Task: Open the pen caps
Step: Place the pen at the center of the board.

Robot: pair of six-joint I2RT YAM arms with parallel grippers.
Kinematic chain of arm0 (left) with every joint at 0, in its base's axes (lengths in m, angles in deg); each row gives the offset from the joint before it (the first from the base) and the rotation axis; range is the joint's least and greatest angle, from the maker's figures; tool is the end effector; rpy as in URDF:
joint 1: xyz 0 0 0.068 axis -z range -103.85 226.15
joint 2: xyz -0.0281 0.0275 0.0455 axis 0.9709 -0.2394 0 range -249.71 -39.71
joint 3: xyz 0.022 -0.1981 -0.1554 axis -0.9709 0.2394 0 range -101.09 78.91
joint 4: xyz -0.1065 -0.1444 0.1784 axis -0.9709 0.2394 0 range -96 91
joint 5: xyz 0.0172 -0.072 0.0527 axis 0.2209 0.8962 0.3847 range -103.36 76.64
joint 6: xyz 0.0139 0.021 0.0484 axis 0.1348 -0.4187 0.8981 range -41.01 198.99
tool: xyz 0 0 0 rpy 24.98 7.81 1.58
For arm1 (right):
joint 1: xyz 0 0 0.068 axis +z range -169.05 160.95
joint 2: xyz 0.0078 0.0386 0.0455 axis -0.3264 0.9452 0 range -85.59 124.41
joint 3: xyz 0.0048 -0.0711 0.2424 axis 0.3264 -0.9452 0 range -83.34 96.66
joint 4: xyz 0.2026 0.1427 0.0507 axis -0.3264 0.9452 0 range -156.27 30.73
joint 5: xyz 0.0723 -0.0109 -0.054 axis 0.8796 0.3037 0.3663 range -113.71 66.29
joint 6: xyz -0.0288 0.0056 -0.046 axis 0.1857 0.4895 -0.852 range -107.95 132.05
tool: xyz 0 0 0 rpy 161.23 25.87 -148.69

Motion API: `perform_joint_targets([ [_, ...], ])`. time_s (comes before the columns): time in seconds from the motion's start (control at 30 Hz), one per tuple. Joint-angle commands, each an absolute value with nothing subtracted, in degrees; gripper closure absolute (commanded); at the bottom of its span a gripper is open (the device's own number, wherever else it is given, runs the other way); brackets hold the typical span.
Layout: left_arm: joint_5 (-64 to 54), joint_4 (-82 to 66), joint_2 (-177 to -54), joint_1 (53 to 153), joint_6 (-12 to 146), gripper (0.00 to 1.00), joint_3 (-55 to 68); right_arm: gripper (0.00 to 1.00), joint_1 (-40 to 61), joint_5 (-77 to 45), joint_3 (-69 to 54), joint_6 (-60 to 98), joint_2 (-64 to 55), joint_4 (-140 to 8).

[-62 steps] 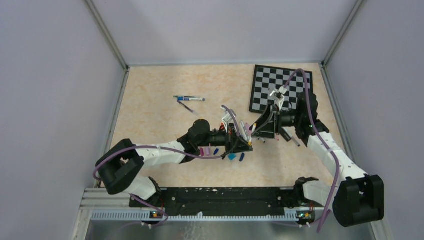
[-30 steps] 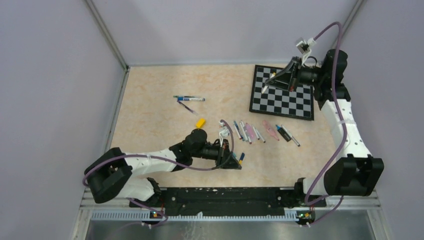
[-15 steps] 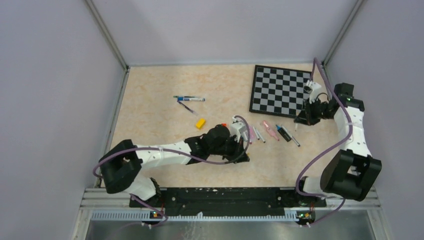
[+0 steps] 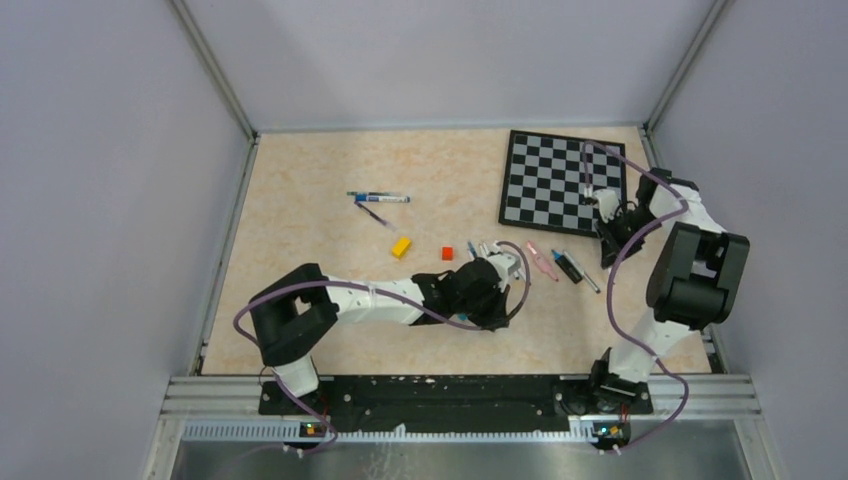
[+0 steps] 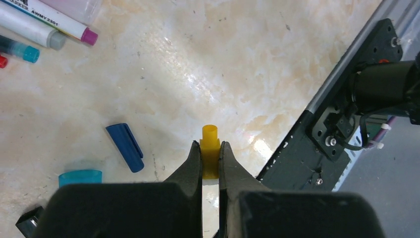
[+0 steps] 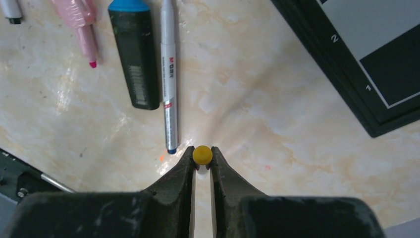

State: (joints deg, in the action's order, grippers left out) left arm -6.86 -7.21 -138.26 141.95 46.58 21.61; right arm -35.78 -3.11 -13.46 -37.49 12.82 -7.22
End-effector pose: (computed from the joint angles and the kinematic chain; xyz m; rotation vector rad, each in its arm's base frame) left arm 0.1427 -0.3278 0.1726 0.7756 2.3569 -0.9659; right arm 0.2873 -0.0729 0.1859 -0.8246 2.7619 0.4054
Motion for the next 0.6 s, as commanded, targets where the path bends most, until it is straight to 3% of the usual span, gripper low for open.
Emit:
perform_joint_targets([
  [0.0,-8.92,-6.56,-139.95,142.42,46.63,0.96,19.41,0.89,-33.95,-7.56,-9.27,-38.64,17.08,-7.64],
  [0.4,-10.31,-3.86,-143.78,142.78,46.62,0.9,17.24,0.8,-31.47,-5.1,-7.5,-35.06,22.91,-8.82],
  [0.57,-11.12,-2.39,-144.52,142.78,46.59,0.87,16.61,0.71,-31.51,-3.6,-7.16,-34.51,22.86,-8.02],
])
